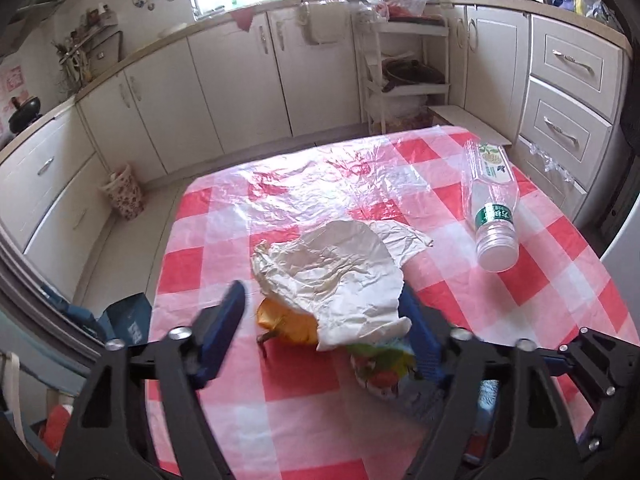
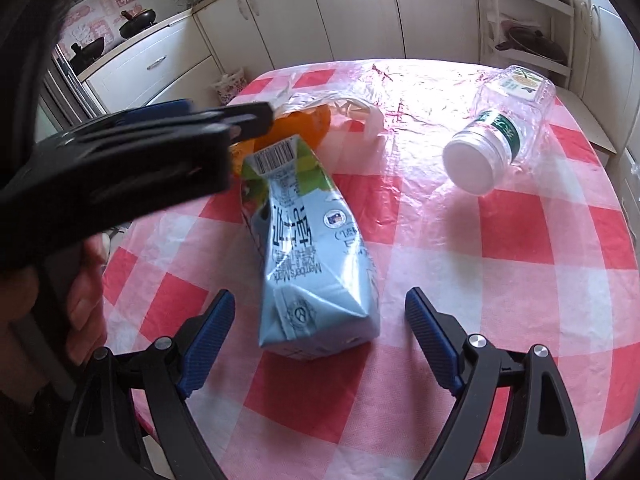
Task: Collect trash
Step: 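Grasp the white plastic bag with the left tool while the right tool grasps the blue carton, then lift the white bag with the left tool while the right tool lifts the carton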
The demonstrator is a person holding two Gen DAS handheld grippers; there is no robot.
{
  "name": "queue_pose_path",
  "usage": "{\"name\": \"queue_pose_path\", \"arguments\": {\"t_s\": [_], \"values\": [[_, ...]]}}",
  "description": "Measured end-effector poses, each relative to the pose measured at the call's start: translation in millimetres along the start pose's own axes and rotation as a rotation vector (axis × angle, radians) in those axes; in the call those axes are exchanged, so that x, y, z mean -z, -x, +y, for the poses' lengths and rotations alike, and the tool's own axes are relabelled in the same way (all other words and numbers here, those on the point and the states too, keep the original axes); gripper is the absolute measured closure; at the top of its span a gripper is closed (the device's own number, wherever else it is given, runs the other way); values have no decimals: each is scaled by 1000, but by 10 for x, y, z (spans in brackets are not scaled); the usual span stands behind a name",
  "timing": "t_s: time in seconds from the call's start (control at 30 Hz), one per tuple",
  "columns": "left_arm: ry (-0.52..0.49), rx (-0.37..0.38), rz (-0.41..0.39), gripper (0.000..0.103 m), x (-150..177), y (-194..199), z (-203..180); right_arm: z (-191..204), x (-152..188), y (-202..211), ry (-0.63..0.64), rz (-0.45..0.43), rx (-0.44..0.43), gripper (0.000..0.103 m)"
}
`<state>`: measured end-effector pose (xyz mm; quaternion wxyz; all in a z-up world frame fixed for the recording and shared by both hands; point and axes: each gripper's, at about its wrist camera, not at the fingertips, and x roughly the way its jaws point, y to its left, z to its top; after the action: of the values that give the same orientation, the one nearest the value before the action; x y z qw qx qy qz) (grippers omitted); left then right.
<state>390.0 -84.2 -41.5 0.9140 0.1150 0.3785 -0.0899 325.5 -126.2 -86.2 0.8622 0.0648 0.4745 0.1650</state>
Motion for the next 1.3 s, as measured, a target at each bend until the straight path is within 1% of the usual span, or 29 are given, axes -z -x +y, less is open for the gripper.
{"name": "queue_pose_path", "arguments": {"t_s": [0.03, 0.07, 0.1, 0.2, 0.27, 0.33, 0.47, 0.67, 0.77, 0.8, 0.83, 0.87, 0.9, 1.07, 1.2, 1.3], "values": [[12, 10, 23, 64, -17, -61, 19, 2, -10, -3, -1, 0, -1, 19], [37, 32, 46, 73, -27, -105, 58, -2, -17, -7, -2, 0, -3, 19], [63, 48, 59, 85, -35, -126, 105, 1, -35, -23, -1, -1, -3, 19], [112, 61, 57, 92, -21, -86, 218, -11, -59, -35, -3, -1, -3, 19], [159, 91, 46, 93, -9, 0, 316, -24, -69, -33, -12, -2, -4, 19], [207, 122, 31, 96, 15, 95, 421, -40, -99, -31, -19, -6, -5, 19], [302, 184, 9, 97, 99, 301, 652, -26, -123, -25, -11, -12, -5, 19], [352, 241, -17, 97, 299, 679, 843, 89, -149, -34, 27, -32, 22, 19], [400, 287, -6, 97, 483, 815, 929, 124, -159, -54, 33, -31, 22, 20], [416, 305, 4, 97, 569, 852, 946, 133, -160, -56, 34, -32, 22, 27], [424, 316, 12, 97, 635, 889, 961, 140, -158, -62, 32, -29, 23, 37], [427, 324, 18, 97, 684, 904, 956, 148, -146, -65, 30, -23, 23, 44], [430, 336, 26, 97, 750, 937, 942, 151, -134, -70, 28, -17, 19, 48], [428, 336, 41, 97, 962, 1054, 901, 172, -59, 9, 40, -17, 10, 48], [478, 326, 90, 97, 1139, 984, 988, 59, 31, 90, 17, -8, 8, 48], [490, 314, 126, 97, 1193, 863, 1021, -42, 41, 114, -9, 1, 0, 48]]}}
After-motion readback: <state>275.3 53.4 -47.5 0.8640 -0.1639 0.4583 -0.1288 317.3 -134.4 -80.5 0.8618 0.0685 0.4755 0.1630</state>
